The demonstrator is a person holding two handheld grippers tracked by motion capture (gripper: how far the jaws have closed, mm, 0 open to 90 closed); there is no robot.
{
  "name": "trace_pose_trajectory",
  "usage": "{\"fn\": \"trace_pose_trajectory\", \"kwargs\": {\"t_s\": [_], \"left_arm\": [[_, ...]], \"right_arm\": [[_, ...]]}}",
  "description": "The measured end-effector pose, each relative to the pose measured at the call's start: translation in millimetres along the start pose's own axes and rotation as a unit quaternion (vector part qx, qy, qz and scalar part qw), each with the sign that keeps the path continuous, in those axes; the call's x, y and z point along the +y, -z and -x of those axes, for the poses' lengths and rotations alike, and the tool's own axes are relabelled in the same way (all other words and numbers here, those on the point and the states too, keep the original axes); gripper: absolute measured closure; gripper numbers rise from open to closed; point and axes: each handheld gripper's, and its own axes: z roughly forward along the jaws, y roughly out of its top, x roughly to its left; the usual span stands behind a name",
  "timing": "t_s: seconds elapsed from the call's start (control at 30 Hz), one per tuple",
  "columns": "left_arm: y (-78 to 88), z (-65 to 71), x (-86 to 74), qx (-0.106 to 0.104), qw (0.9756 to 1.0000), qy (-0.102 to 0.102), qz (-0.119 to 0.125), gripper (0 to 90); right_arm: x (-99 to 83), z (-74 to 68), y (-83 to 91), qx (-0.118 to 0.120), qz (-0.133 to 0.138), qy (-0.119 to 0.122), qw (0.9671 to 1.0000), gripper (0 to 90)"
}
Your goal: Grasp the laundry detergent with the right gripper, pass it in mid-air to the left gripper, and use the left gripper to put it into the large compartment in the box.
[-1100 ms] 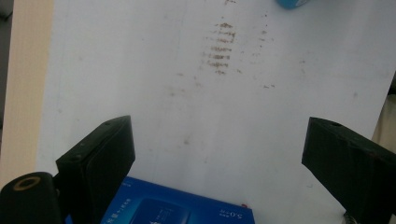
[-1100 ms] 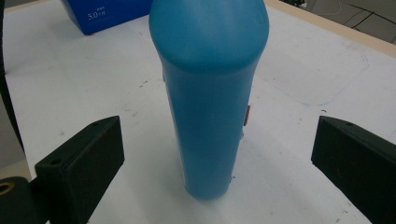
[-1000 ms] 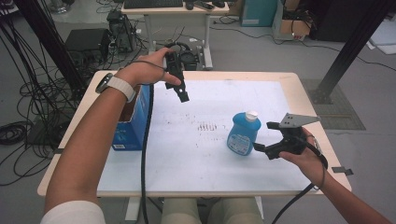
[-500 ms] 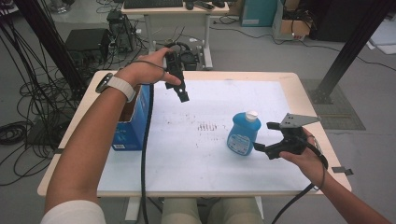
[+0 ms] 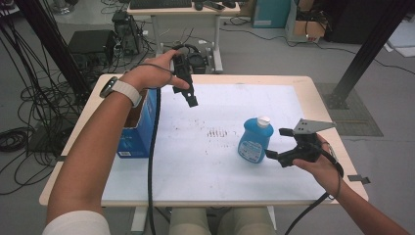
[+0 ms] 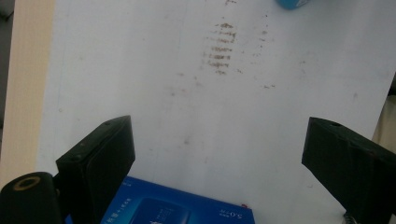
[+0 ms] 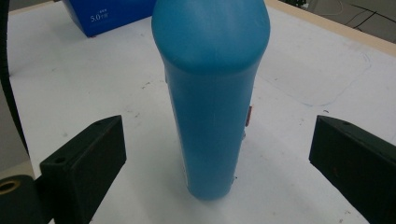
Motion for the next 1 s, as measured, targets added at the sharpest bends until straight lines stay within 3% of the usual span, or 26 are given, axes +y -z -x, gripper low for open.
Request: {"fn": "trace_pose_trajectory", "kwargs": {"t_s": [1.0], "left_arm": [[0.8,-0.2,-1.1,0.0,1.0,0.002,-0.002,9.7]], "right_arm": [[0.6,0.7,1.5,0.001,0.0,0.0,1.0,4.5]]}}
